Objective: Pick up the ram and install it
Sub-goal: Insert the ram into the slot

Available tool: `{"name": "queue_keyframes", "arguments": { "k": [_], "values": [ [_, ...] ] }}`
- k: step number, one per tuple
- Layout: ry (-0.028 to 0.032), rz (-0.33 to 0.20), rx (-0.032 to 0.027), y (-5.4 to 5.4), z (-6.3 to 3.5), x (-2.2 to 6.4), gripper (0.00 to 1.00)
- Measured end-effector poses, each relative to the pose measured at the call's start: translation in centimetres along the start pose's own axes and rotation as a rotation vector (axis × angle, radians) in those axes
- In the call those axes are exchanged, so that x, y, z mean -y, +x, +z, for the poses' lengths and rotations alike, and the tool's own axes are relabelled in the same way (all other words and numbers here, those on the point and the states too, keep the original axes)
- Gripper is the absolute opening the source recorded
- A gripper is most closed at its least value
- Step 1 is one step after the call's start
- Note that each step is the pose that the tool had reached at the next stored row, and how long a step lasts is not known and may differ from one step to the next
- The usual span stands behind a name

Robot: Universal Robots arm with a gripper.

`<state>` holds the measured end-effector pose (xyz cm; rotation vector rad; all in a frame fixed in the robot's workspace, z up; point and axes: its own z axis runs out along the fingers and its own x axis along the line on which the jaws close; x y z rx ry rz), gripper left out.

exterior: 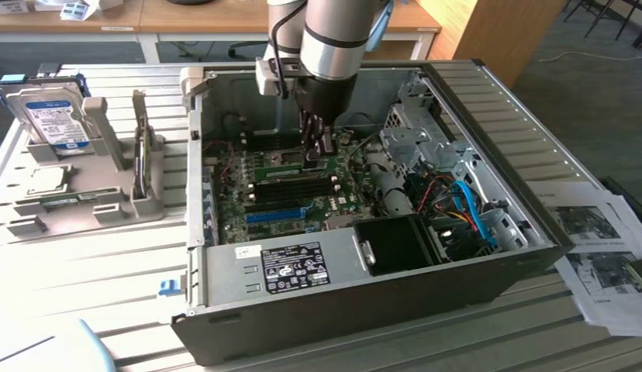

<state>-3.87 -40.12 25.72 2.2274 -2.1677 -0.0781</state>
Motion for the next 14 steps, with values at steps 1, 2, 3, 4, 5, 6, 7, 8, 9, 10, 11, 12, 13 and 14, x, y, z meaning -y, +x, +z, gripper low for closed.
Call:
{"name": "queue_keyframes", "arguments": {
  "k": [1,2,3,4,5,6,7,8,9,10,11,12,13,14],
  "values": [
    [0.0000,0.000,0.0003,0.00,0.00,0.00,0.11],
    [0.0000,0.000,0.0004,0.00,0.00,0.00,0.11],
    [0.0000,0.000,0.0005,0.00,0.00,0.00,0.11],
    [0.0001,0.000,0.0006,0.00,0.01,0.00,0.11],
    [0.0001,0.000,0.0006,0.00,0.01,0.00,0.11],
    [0.0001,0.002,0.0007,0.00,0.01,0.00,0.11],
    [0.0002,0.004,0.0008,0.00,0.01,0.00,0.11],
    [0.0001,0.005,0.0008,0.00,0.01,0.00,0.11],
    [0.0002,0.005,0.0009,0.00,0.01,0.00,0.11],
    [0.0002,0.005,0.0009,0.00,0.01,0.00,0.11],
    [0.0002,0.008,0.0011,0.00,0.01,0.00,0.11],
    [0.0002,0.012,0.0012,0.00,0.01,0.00,0.11],
    [0.0002,0.013,0.0013,0.00,0.01,0.00,0.11],
    [0.0003,0.013,0.0013,0.00,0.01,0.00,0.11]
  ]
}}
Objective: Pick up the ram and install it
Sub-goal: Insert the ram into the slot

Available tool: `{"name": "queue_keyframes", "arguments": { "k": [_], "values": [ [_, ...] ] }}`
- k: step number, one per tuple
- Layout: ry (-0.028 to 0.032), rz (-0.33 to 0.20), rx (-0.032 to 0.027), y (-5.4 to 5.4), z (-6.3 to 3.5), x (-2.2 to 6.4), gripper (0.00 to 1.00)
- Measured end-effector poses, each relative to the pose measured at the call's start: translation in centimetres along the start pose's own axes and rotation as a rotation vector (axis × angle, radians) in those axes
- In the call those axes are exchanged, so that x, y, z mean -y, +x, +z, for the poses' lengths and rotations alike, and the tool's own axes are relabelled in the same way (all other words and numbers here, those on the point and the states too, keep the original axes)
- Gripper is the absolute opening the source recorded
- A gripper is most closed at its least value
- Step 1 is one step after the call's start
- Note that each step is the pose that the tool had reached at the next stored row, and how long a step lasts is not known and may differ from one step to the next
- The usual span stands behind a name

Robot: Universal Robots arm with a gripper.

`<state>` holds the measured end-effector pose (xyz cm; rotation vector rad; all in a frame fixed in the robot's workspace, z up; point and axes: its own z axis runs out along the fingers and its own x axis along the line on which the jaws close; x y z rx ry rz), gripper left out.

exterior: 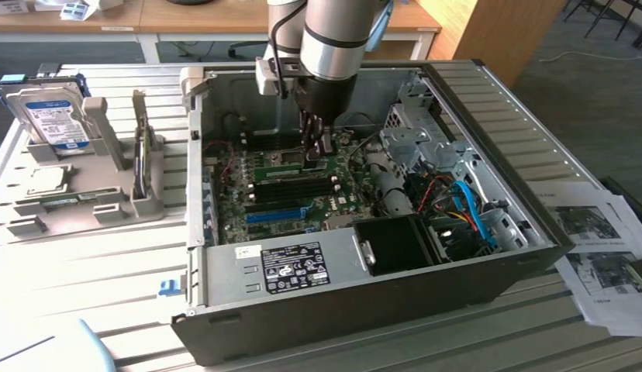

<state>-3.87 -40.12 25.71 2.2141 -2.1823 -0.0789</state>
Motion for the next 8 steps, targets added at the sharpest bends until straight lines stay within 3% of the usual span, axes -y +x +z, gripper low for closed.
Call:
{"name": "queue_keyframes", "arguments": {
  "k": [8],
  "values": [
    [0.0000,0.000,0.0001,0.35,0.00,-0.01,0.11]
  ]
}}
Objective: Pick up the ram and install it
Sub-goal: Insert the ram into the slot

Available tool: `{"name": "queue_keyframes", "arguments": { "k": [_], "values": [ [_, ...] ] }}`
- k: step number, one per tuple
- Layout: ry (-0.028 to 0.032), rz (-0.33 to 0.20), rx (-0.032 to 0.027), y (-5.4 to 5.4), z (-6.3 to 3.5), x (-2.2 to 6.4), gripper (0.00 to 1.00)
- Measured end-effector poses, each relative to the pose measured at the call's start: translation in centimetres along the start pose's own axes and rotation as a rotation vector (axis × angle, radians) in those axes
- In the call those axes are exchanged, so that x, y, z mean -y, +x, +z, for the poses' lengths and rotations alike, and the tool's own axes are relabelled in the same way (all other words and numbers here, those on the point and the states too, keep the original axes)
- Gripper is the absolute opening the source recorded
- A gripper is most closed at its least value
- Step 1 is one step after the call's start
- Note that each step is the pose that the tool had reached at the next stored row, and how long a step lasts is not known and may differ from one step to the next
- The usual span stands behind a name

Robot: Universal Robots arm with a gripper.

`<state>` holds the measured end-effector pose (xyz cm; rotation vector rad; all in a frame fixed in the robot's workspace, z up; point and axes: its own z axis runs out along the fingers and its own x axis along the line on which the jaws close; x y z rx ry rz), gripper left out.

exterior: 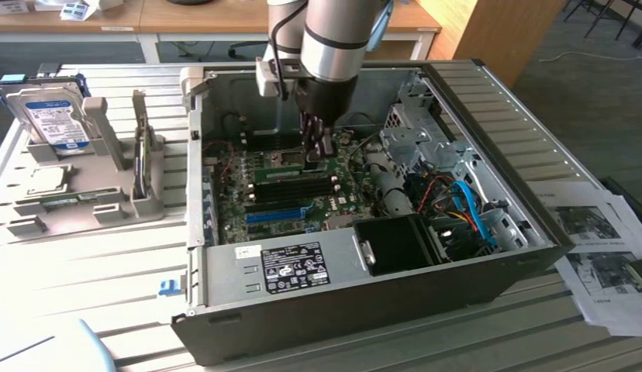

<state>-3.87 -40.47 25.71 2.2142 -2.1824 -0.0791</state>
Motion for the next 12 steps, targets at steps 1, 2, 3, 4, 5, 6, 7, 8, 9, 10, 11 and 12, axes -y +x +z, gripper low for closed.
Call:
{"name": "queue_keyframes", "arguments": {
  "k": [1,2,3,4,5,6,7,8,9,10,11,12],
  "values": [
    [0.0000,0.000,0.0000,0.10,0.00,0.00,0.11],
    [0.0000,0.000,0.0000,0.20,0.00,0.00,0.11],
    [0.0000,0.000,-0.0001,0.29,-0.01,0.00,0.11],
    [0.0000,0.000,-0.0002,0.39,-0.01,0.00,0.11],
    [0.0000,0.000,-0.0001,0.47,-0.01,-0.01,0.11],
    [0.0000,0.000,-0.0001,0.56,-0.01,-0.01,0.11],
    [0.0000,0.000,-0.0001,0.64,-0.01,-0.01,0.11],
    [0.0000,0.000,-0.0001,0.69,-0.01,-0.02,0.11],
    [0.0000,0.000,-0.0001,0.71,-0.01,-0.02,0.11],
    [0.0000,0.000,0.0000,0.71,-0.01,-0.02,0.11],
    [0.0000,0.000,-0.0001,0.71,-0.01,-0.01,0.11],
    [-0.0001,0.000,-0.0001,0.71,-0.01,-0.01,0.11]
  ]
}}
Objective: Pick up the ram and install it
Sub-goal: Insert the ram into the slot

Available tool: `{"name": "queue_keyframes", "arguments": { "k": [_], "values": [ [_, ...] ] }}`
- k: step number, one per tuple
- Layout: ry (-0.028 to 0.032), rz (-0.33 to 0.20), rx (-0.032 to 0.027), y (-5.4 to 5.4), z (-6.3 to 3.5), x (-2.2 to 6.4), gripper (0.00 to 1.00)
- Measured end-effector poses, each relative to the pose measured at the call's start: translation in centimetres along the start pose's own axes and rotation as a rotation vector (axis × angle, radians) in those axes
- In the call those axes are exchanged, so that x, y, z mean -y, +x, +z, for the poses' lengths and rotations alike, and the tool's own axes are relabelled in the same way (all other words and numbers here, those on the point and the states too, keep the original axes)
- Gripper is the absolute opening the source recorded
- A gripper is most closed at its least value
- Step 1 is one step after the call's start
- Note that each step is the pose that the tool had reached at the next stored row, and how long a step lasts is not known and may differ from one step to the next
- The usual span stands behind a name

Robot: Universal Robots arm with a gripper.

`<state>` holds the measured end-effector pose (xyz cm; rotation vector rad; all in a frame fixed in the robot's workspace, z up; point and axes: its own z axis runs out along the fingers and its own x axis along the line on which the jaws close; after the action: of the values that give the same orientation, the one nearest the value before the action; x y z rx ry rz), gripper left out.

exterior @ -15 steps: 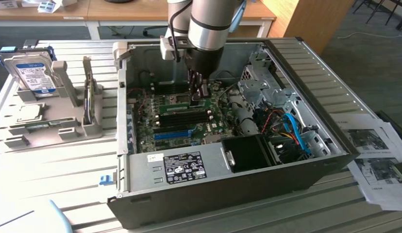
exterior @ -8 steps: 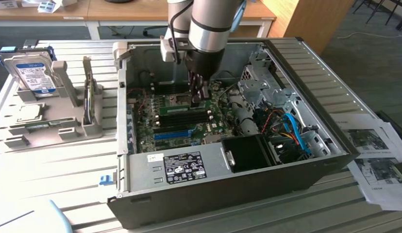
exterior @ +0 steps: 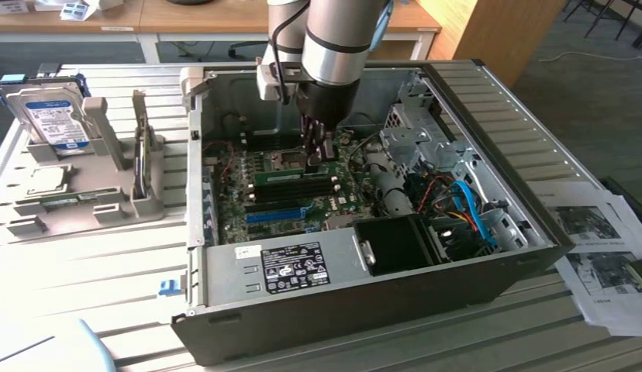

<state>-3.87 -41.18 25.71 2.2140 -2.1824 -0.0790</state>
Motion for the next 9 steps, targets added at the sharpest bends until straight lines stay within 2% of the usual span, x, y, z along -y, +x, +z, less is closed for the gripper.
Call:
{"name": "queue_keyframes", "arguments": {
  "k": [9],
  "values": [
    [0.0035,0.001,0.0001,0.00,0.00,0.00,0.11]
  ]
}}
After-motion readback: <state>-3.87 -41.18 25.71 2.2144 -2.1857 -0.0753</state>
